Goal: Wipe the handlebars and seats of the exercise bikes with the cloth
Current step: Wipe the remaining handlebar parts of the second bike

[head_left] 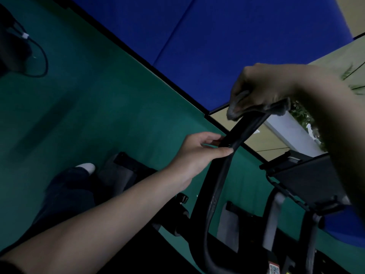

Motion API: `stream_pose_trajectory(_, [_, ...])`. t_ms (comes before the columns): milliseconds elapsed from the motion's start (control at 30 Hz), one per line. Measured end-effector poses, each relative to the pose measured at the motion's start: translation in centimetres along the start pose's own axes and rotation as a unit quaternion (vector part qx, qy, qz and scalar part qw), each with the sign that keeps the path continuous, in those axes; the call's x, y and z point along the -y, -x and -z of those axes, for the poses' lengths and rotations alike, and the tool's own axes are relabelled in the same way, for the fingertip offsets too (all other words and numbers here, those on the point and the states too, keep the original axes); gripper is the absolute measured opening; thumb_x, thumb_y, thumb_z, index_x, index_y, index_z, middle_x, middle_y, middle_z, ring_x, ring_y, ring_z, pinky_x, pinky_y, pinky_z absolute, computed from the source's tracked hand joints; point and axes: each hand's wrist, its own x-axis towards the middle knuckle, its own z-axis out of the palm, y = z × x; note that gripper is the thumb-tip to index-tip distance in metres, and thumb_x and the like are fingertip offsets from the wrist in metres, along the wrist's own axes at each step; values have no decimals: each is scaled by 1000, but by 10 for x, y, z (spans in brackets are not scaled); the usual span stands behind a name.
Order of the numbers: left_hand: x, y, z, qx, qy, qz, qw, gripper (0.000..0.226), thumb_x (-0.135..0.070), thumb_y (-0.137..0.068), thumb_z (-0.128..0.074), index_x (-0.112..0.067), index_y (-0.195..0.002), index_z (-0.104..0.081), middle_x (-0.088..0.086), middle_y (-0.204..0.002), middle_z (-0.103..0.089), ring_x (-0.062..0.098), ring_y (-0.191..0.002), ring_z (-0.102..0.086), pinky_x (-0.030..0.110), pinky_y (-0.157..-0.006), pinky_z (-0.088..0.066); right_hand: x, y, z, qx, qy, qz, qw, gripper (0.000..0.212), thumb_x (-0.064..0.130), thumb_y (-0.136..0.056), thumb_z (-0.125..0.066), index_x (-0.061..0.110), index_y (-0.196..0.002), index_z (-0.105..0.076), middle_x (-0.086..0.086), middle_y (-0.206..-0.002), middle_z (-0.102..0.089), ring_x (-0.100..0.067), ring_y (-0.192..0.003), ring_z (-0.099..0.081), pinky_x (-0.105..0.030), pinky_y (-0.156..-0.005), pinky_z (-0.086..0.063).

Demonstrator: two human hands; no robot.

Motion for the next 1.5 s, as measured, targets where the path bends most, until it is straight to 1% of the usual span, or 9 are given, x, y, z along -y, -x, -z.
stream_pose_trajectory(233, [1, -1, -1, 2, 11, -6, 1000, 30, -14, -70, -82, -23, -96, -68, 3, -108, -66, 6, -87, -62, 6, -75, -45, 20, -9, -23, 55, 44, 41, 997, 6, 19, -83, -69, 22, -80, -73, 0, -67, -70, -12, -60, -64, -38, -65, -54])
stream_pose_trajectory(433, [3, -1, 0, 6, 21, -9, 1000, 36, -15, -70, -82, -17, -105, -70, 2, -108, -68, 6, -90, -64, 8, -74, -44, 4, -3, -10, -15, -25, -7, 1000, 6, 16, -84, -68, 21, -81, -72, 12, -39, -56, 3, -36, -52, -11, -34, -36])
stream_pose_trajectory(533, [3, -2, 1, 9, 4, -7, 1000, 40, -16, -70, -82, -15, -108, -69, 5, -113, -66, 11, -94, -64, 14, -81, -45, 8, 4, -21, -22, -17, 19, 999, 7, 13, -82, -67, 17, -83, -73, -1, -57, -67, -11, -45, -60, -27, -42, -49])
stream_pose_trajectory(700, [-6, 0, 1, 21, -28, -27, 999, 31, -12, -73, -80, -20, -100, -67, 6, -110, -65, 9, -86, -60, 18, -81, -47, -6, 14, -34, -216, -80, -22, 973, 7, 16, -83, -64, 16, -84, -71, 5, -68, -64, -7, -65, -56, -26, -60, -40])
stream_pose_trajectory(800, [-11, 3, 3, 24, -55, -39, 997, 28, -10, -75, -79, -25, -93, -64, 5, -107, -64, 7, -80, -58, 12, -76, -47, -13, 16, -50, -365, -228, -85, 899, 8, 17, -87, -61, 13, -87, -68, -4, -77, -63, -15, -78, -56, -26, -69, -41])
stream_pose_trajectory(933, [-19, 5, 3, 33, -87, -47, 995, 28, -6, -76, -77, -17, -98, -63, 4, -101, -63, -2, -70, -56, 5, -67, -45, -10, 19, -75, -531, -471, -174, 683, 10, 14, -91, -57, 12, -86, -65, -1, -76, -62, -17, -76, -59, -30, -67, -46])
stream_pose_trajectory(1233, [-23, 5, 5, 67, -153, -83, 982, 37, -2, -77, -75, -25, -103, -59, -8, -92, -59, -7, -65, -56, 8, -64, -44, 15, 10, -120, -523, -694, -232, 437, 21, 13, -96, -49, 16, -80, -62, -4, -78, -67, -21, -78, -64, -34, -71, -49])
stream_pose_trajectory(1367, [-31, 0, 14, 94, -219, -103, 966, 31, -9, -85, -68, -36, -96, -58, -8, -95, -61, -6, -71, -57, 11, -71, -44, 29, 5, -129, -508, -745, -213, 378, 22, 8, -97, -45, 8, -82, -62, -3, -75, -65, -17, -75, -62, -30, -70, -47])
stream_pose_trajectory(1500, [-57, -15, 26, 100, -350, -262, 894, 21, -16, -91, -61, -23, -111, -62, -3, -108, -61, 4, -93, -60, 25, -87, -47, 47, 9, -141, -526, -690, -258, 425, 25, 5, -96, -42, 13, -78, -58, -2, -72, -59, -15, -72, -55, -29, -67, -42])
